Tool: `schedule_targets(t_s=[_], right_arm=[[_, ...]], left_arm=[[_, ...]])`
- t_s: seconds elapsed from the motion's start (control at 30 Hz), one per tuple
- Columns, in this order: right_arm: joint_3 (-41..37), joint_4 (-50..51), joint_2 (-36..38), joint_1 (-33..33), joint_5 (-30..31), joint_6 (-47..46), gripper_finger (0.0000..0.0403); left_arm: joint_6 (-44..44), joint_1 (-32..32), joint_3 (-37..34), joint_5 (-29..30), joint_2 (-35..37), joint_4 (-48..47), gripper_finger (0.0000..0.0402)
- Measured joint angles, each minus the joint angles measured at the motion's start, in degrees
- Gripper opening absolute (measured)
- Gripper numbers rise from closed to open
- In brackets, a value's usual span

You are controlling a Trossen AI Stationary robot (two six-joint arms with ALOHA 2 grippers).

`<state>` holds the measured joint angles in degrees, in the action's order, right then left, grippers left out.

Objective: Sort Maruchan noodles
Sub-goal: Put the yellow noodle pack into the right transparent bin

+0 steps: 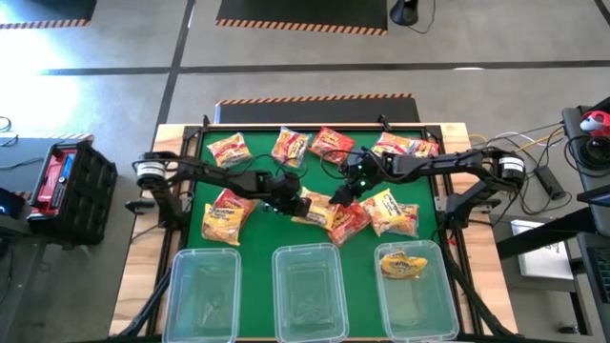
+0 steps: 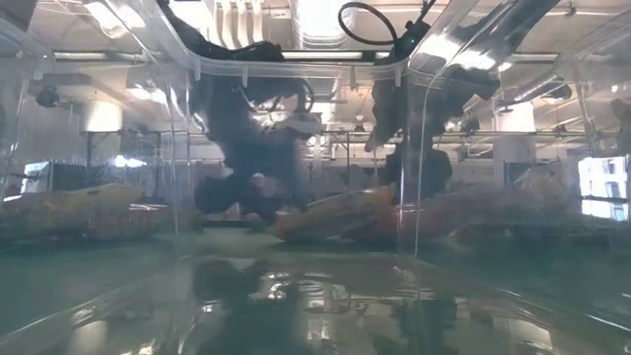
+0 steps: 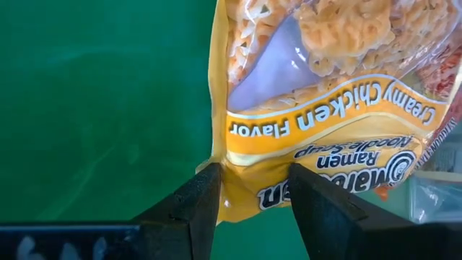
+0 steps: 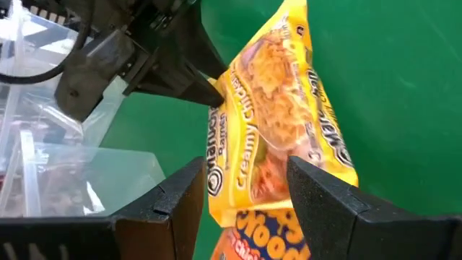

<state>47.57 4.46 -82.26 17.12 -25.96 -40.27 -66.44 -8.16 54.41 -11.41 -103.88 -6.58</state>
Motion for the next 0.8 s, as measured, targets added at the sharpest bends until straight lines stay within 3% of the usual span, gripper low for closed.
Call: schedule_targets(t_s=[0.27,0.8], right_arm=[[0.0,3.2,0.0,0.0,-1.0,1.8,0.0183],[0.0,5.8,0.8,4.3,-1.0,5.9,0.0183]], left_arm=[[1.2,0.2,4.4,0.0,-5.5,-0.5,0.0146],[2.5,0.4,4.0,0.4,-5.7,-4.0,0.0146]])
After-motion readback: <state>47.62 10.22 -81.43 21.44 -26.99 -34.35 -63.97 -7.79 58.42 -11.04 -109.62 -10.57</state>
